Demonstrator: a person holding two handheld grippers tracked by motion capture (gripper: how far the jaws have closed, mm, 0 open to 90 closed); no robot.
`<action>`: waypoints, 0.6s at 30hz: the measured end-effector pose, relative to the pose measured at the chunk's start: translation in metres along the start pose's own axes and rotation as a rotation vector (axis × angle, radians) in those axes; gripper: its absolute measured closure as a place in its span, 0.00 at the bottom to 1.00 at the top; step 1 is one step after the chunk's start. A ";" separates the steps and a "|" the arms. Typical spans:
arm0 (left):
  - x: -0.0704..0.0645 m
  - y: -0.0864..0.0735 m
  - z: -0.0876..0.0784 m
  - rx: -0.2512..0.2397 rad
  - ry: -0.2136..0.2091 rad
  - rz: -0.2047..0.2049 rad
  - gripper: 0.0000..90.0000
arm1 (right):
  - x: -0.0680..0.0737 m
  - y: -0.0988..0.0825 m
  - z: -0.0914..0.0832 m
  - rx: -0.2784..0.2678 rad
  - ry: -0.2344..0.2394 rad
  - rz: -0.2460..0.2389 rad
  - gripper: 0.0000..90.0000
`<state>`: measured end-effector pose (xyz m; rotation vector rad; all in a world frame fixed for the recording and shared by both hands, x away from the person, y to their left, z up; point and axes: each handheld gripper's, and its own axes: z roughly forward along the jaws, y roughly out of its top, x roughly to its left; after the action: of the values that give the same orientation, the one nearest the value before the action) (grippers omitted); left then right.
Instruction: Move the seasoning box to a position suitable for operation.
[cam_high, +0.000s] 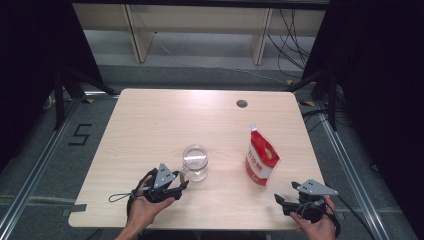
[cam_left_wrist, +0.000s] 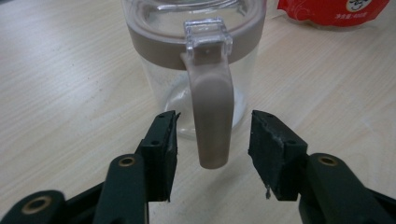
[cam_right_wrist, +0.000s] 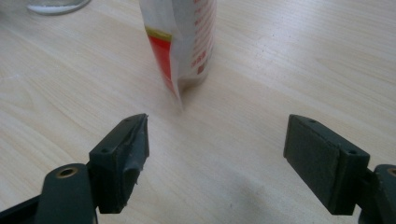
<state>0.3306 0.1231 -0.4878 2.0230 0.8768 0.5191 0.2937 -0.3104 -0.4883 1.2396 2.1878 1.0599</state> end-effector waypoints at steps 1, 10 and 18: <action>0.001 0.001 0.000 0.010 0.003 0.021 0.62 | 0.000 0.000 -0.001 0.009 0.005 -0.002 0.26; 0.004 0.000 0.003 0.002 -0.015 0.039 0.79 | 0.002 0.000 0.000 0.011 0.021 0.006 0.26; 0.018 -0.004 -0.003 0.007 0.014 0.053 0.78 | -0.001 0.001 0.001 0.003 0.031 -0.041 0.25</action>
<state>0.3396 0.1397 -0.4891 2.0561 0.8364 0.5603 0.2950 -0.3105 -0.4885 1.1819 2.2293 1.0666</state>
